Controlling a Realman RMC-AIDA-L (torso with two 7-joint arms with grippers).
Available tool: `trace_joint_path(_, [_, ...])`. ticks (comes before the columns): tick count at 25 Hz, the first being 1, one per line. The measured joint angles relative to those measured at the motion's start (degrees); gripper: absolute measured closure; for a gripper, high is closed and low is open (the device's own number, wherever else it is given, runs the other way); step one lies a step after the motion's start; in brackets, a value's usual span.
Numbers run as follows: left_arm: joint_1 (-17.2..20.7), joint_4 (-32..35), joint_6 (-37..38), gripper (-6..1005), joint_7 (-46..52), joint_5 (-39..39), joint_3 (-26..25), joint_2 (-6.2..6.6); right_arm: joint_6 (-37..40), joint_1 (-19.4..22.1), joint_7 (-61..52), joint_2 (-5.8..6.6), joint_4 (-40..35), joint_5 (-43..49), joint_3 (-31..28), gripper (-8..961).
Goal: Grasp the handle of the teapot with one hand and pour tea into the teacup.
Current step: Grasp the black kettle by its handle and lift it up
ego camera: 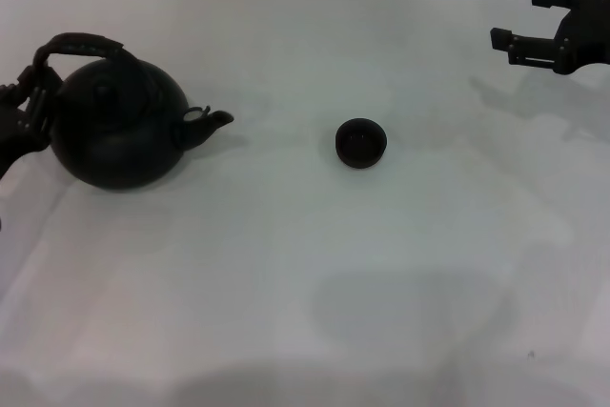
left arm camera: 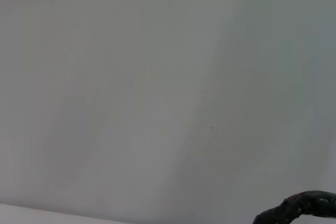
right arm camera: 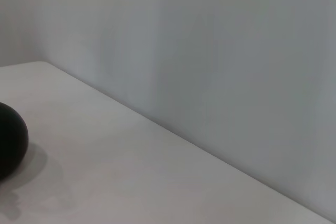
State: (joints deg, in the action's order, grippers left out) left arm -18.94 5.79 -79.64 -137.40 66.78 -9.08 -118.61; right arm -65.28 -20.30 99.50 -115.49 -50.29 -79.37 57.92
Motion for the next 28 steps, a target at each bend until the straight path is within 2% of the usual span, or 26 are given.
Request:
trace_joint_path(3, [-0.3,0.7,0.0,787,1.3,0.0,0.0,-0.04,0.0,0.0,0.0,0.00,0.2,0.0,0.0,103])
trace_joint_path(22, [-1.8,4.2,0.0,801,6.4,-0.1,0.0,0.00,-0.4,0.0,2.3,-0.09,2.9,-1.9,0.0,102])
trace_joint_path(28, [-3.1,5.5,0.0,802,7.9,-0.7,1.5,-0.13,-0.5,0.0,3.5,-0.09,3.8,-3.3,-0.1,102])
